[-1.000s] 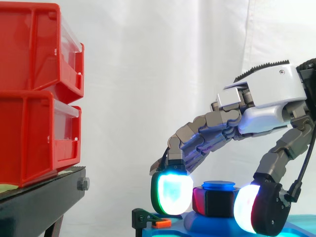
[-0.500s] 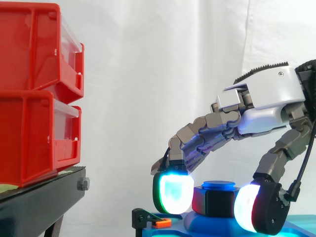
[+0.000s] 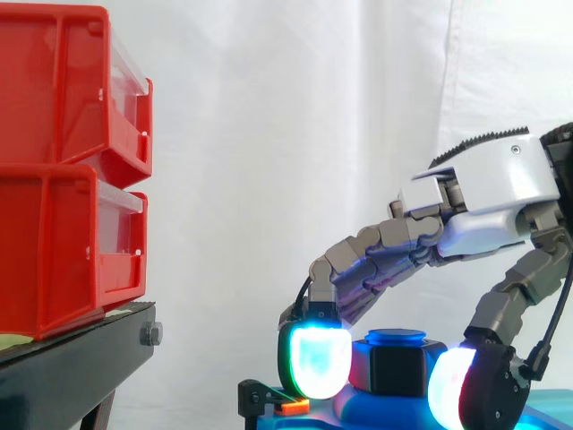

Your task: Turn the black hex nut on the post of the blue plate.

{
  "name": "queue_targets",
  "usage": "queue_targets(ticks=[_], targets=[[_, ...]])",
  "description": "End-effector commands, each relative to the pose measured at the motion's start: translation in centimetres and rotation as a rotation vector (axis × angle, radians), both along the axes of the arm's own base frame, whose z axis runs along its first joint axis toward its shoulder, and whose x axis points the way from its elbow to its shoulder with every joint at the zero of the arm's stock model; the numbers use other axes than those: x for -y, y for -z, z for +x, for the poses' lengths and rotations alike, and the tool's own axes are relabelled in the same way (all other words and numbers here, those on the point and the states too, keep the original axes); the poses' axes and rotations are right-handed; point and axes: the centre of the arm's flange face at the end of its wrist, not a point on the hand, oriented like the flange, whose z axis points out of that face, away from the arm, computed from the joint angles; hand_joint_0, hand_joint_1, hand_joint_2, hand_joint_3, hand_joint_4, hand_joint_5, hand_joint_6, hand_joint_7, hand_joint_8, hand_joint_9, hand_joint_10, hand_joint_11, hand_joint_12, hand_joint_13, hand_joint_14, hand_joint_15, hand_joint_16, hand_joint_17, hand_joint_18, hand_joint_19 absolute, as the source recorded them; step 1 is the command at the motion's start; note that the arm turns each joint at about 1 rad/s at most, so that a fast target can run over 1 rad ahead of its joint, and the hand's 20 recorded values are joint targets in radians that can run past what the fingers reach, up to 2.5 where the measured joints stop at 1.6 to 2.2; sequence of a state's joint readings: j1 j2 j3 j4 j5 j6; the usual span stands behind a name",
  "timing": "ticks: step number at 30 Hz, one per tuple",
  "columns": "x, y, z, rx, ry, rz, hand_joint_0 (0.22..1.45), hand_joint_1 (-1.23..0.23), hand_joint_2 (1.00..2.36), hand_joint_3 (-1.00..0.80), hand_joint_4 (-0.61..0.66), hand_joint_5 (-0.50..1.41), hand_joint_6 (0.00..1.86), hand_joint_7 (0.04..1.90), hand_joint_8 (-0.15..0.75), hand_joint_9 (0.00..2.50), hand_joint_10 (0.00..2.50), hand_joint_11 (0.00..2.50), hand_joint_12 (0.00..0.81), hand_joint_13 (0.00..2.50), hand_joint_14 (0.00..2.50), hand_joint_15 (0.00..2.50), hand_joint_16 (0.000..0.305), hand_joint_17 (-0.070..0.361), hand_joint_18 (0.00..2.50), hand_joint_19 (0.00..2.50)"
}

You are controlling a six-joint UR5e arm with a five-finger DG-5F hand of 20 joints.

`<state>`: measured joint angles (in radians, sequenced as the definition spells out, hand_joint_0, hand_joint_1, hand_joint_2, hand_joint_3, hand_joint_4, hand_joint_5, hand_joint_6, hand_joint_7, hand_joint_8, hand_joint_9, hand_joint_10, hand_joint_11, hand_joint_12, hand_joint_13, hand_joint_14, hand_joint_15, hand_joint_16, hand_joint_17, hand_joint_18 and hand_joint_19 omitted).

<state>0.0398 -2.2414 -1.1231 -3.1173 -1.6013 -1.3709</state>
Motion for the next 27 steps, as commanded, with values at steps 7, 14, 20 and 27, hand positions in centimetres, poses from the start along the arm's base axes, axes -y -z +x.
queue_targets(ticks=[7, 14, 20, 27], targets=[[0.00, 0.48, -0.02, 0.010, 0.000, 0.003, 0.58, -0.81, 1.00, -0.50, 0.21, -0.20, 0.50, 0.98, 0.203, 0.28, 0.00, 0.07, 0.339, 0.27, 0.00, 0.12, 0.048, 0.107, 0.32, 0.32], [0.00, 0.48, -0.02, 0.010, 0.000, 0.003, 0.58, -0.75, 1.00, -0.50, 0.22, -0.19, 0.50, 1.02, 0.206, 0.30, 0.00, 0.06, 0.334, 0.28, 0.00, 0.11, 0.047, 0.106, 0.33, 0.34], [-0.01, 0.57, 0.03, 0.011, 0.000, 0.003, 0.59, -0.73, 1.00, -0.49, 0.23, -0.18, 0.50, 1.03, 0.212, 0.33, 0.00, 0.06, 0.334, 0.28, 0.00, 0.11, 0.047, 0.105, 0.34, 0.33], [-0.02, 0.44, 0.03, 0.014, -0.001, 0.003, 0.59, -0.70, 1.00, -0.49, 0.23, -0.17, 0.50, 1.03, 0.216, 0.35, 0.00, 0.07, 0.333, 0.29, 0.00, 0.11, 0.046, 0.105, 0.34, 0.33]])
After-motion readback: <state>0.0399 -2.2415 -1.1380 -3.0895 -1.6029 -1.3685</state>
